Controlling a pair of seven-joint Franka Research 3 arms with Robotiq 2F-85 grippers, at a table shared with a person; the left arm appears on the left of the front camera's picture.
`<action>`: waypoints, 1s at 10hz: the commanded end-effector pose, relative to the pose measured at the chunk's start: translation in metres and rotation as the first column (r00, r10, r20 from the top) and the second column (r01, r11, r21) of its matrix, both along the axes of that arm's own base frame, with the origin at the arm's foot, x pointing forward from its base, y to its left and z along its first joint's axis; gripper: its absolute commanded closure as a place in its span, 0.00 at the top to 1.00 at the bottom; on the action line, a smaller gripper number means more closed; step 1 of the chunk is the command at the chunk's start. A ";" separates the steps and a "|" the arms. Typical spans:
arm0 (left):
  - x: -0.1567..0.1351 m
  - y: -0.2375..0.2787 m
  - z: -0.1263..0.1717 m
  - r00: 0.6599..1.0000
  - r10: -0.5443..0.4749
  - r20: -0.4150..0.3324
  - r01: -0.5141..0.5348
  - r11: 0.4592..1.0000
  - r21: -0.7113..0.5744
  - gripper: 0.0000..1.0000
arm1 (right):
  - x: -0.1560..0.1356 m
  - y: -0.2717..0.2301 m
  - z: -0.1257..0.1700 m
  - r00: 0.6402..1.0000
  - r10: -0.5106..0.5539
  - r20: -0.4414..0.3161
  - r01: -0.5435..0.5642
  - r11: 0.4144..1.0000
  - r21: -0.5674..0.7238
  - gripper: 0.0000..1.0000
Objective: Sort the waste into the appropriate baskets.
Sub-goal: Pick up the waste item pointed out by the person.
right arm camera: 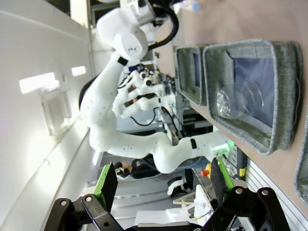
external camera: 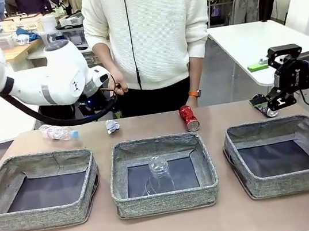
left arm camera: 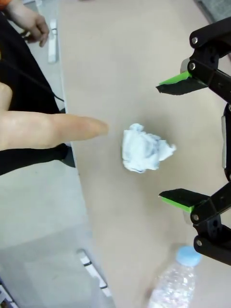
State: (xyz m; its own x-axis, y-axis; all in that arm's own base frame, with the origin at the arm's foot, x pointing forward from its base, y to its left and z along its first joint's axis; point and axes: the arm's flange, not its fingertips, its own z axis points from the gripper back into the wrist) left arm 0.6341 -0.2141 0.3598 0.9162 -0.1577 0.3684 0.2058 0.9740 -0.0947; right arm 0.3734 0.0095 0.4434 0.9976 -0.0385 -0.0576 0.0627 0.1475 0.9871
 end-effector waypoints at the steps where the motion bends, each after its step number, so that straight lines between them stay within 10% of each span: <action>1: 0.014 -0.013 -0.008 0.999 0.044 0.017 -0.044 0.998 0.033 1.00 | 0.003 0.000 0.004 1.000 0.007 0.005 -0.007 1.000 0.008 1.00; 9: 0.016 -0.010 -0.030 0.998 0.065 -0.001 -0.065 0.996 0.060 1.00 | 0.003 0.000 0.004 1.000 0.007 0.005 -0.007 1.000 0.008 1.00; 10: 0.016 -0.009 -0.030 0.998 0.063 -0.001 -0.063 0.996 0.071 0.51 | 0.003 0.000 0.004 1.000 0.007 0.005 -0.007 1.000 0.008 1.00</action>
